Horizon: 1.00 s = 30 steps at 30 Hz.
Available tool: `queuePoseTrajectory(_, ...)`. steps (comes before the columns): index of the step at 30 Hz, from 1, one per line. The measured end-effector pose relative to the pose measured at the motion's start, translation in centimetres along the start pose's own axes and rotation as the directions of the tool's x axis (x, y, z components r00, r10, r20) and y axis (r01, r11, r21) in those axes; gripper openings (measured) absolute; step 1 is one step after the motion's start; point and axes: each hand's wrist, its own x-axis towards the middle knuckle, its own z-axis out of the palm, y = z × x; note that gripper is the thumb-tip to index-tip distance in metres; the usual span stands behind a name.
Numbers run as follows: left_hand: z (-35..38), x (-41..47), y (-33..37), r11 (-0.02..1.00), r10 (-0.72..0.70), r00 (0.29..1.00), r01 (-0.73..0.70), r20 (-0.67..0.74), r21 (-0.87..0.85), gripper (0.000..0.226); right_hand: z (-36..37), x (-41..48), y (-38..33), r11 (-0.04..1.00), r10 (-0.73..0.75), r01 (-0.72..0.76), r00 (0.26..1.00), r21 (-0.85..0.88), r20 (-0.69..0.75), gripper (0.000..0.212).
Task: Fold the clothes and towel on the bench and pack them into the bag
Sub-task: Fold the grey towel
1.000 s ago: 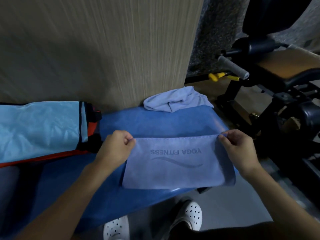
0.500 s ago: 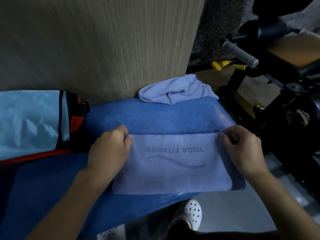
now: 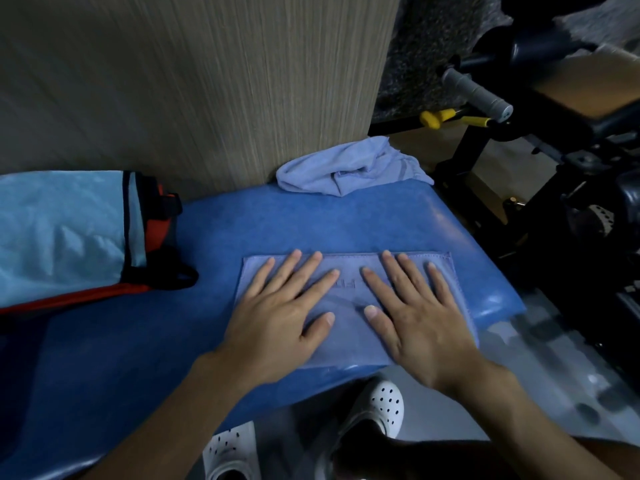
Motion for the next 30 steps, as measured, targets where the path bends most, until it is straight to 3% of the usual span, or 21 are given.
queuePoseTrajectory(9,-0.3,-0.3,-0.1,0.999,-0.041,0.998,0.041,0.044,-0.003,0.065,-0.9,-0.4,2.5,0.989,0.138,-0.133,0.987,-0.056,0.081,0.069)
queuePoseTrajectory(13,-0.8,-0.8,0.7,0.994,-0.111,0.992,0.109,0.068,0.025,0.066,-2.7,-0.8,1.1,0.985,0.125,-0.122,0.992,-0.119,0.012,0.056)
queuePoseTrajectory(17,-3.2,-0.9,1.0,0.972,-0.209,0.977,0.205,0.029,0.113,0.054,-3.6,-1.1,0.1,0.992,0.108,-0.112,0.992,-0.065,-0.061,0.047)
queuePoseTrajectory(21,-3.2,0.7,0.5,0.992,-0.110,0.991,0.114,-0.077,0.048,0.039,-2.9,1.7,-0.6,0.999,0.048,-0.048,0.999,-0.014,-0.021,0.050)
queuePoseTrajectory(24,-2.5,1.0,0.1,0.996,-0.071,0.997,0.069,-0.035,-0.064,0.054,-2.6,3.3,-1.1,0.998,-0.011,0.011,1.000,-0.060,-0.006,0.052)
queuePoseTrajectory(30,-3.4,0.0,0.1,0.993,-0.077,0.997,0.076,0.018,0.086,0.056,-2.7,4.9,-1.9,0.998,0.005,-0.003,0.999,-0.059,0.040,0.055)
